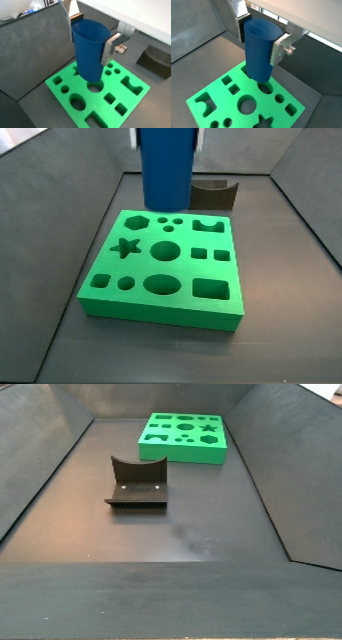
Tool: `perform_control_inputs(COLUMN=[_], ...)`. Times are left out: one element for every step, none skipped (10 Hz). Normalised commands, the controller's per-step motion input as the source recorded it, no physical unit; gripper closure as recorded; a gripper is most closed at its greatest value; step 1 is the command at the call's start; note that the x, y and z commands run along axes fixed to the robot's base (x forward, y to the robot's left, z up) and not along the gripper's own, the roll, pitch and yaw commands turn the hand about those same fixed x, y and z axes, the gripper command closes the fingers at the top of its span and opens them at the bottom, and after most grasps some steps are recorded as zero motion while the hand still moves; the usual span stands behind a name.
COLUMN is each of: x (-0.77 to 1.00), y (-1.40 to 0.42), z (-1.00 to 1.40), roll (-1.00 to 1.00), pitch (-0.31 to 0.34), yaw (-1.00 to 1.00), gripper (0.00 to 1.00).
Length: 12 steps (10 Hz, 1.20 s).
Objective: Pick up the oval object. Move up. Place the oval object on the fixture. Regrasp the oval object. Move to above the board. Insert the oval object.
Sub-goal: Insert the oval object.
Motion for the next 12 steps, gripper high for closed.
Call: perform_control_inputs(x=[0.03, 0.06, 0.08, 0.05, 0.01, 0.0, 0.0, 0.0, 0.0, 0.0, 0.0, 0.0], y=[-0.33, -0.31, -0.23, -0.19, -0.14, -0.13, -0.11, -0.09, -0.05, 0.0, 0.0, -0.01], z=[-0.39, -0.4, -0.39, -0.46, -0.52, -0.51, -0.47, -0.45, -0.4, -0.37, -0.38, -0.38], roll=[0.06, 0.05, 0.01, 0.03, 0.07, 0.08, 0.09, 0.07, 0.05, 0.02, 0.01, 0.01], pitch=[-0.067, -0.069, -0.074, -0.06, -0.037, -0.037, -0.029, -0.034, -0.026, -0.019, -0.023, -0.026], yaw=[0.0, 0.0, 0.0, 0.0, 0.0, 0.0, 0.0, 0.01, 0.01, 0.03, 0.03, 0.02], gripper=[1.0, 1.0, 1.0, 1.0, 1.0, 1.0, 1.0, 1.0, 1.0, 1.0, 1.0, 1.0])
